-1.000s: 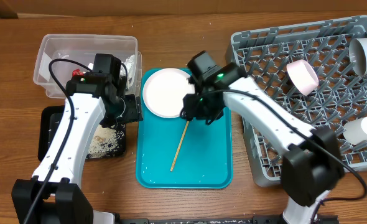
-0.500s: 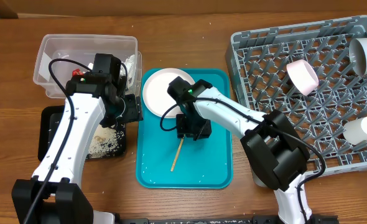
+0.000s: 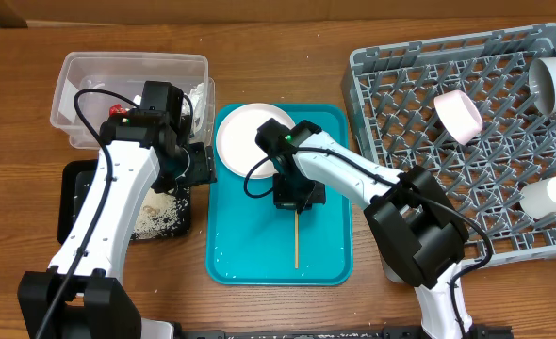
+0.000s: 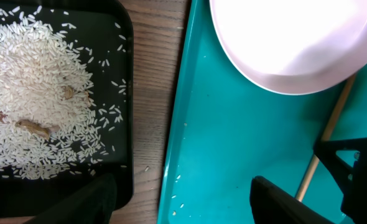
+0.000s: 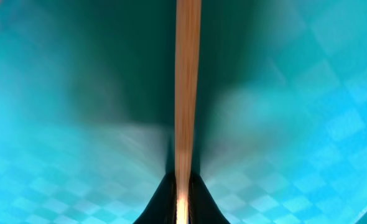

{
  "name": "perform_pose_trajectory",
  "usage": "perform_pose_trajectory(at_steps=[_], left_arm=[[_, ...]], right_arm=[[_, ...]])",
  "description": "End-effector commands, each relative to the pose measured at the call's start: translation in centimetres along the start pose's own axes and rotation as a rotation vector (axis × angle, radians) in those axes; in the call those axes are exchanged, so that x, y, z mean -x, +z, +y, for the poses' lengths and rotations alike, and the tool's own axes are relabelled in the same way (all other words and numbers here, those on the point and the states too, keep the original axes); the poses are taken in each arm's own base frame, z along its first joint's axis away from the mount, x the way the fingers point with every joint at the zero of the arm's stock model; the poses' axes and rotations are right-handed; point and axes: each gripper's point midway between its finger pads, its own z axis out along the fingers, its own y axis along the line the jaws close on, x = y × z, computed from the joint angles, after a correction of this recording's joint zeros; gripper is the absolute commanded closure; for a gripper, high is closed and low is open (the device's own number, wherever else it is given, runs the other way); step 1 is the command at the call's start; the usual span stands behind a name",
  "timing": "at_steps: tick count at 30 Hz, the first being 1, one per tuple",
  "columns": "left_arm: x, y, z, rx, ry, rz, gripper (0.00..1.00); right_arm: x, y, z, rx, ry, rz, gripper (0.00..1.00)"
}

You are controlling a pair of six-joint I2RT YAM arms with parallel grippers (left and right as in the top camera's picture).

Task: Sort waste into correct bins and load items into the dishwasher
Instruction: 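Place the second chopstick into the dish rack with the right gripper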

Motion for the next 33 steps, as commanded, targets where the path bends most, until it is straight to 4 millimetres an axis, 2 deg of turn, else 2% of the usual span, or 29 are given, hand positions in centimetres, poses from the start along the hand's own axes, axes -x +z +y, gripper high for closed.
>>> perform_pose_trajectory(at_steps=[1, 2, 4, 6, 10, 12, 14, 16, 18, 20, 23, 29, 33], left_arm=[[-0.1, -0.1, 0.0, 0.009, 0.015, -0.004, 0.29], [-0.1, -0.1, 0.0, 0.009, 0.015, -0.004, 0.29], [-0.1, -0.1, 0.0, 0.009, 0.015, -0.005, 0.29], [-0.1, -0.1, 0.0, 0.009, 0.015, -0.004, 0.29], [-0.1, -0.1, 0.0, 0.009, 0.015, -0.005, 0.29], [-0.1, -0.1, 0.0, 0.009, 0.015, -0.005, 0.29], [-0.1, -0.1, 0.0, 0.009, 0.015, -0.005, 0.29], [-0.1, -0.1, 0.0, 0.009, 0.015, -0.006, 0.29], [-0.1, -0.1, 0.0, 0.008, 0.015, -0.006, 0.29], [-0.1, -0.1, 0.0, 0.009, 0.015, -0.005, 0.29], [-0.1, -0.1, 0.0, 0.008, 0.015, -0.006, 0.29], [-0.1, -0.1, 0.0, 0.009, 0.015, -0.005, 0.29], [-0.1, -0.1, 0.0, 0.009, 0.015, -0.005, 0.29]], right_arm=[[0.6, -0.5, -1.1, -0.024, -0.006, 0.002, 0.96], [0.8, -1.4, -1.3, -0.018, -0.016, -0.004, 0.96], [1.9, -4.9, -2.5, 0.0, -0.03, -0.061, 0.96], [2.6, -7.4, -3.5, 0.016, -0.033, -0.109, 0.96], [3.9, -13.7, -6.6, 0.072, -0.084, -0.236, 0.96], [4.3, -16.6, -8.8, 0.085, -0.114, -0.299, 0.96], [4.7, -18.6, -11.4, 0.074, -0.103, -0.35, 0.96], [5.3, -19.9, -14.2, 0.04, -0.062, -0.391, 0.96], [5.7, -20.1, -17.0, 0.018, -0.014, -0.392, 0.96], [5.8, -19.6, -18.8, 0.008, 0.001, -0.367, 0.96], [5.6, -18.1, -20.3, 0.006, -0.028, -0.313, 0.96], [4.9, -14.0, -20.6, 0.0, -0.088, -0.228, 0.96], [4.1, -11.8, -18.8, 0.105, -0.142, -0.184, 0.96]])
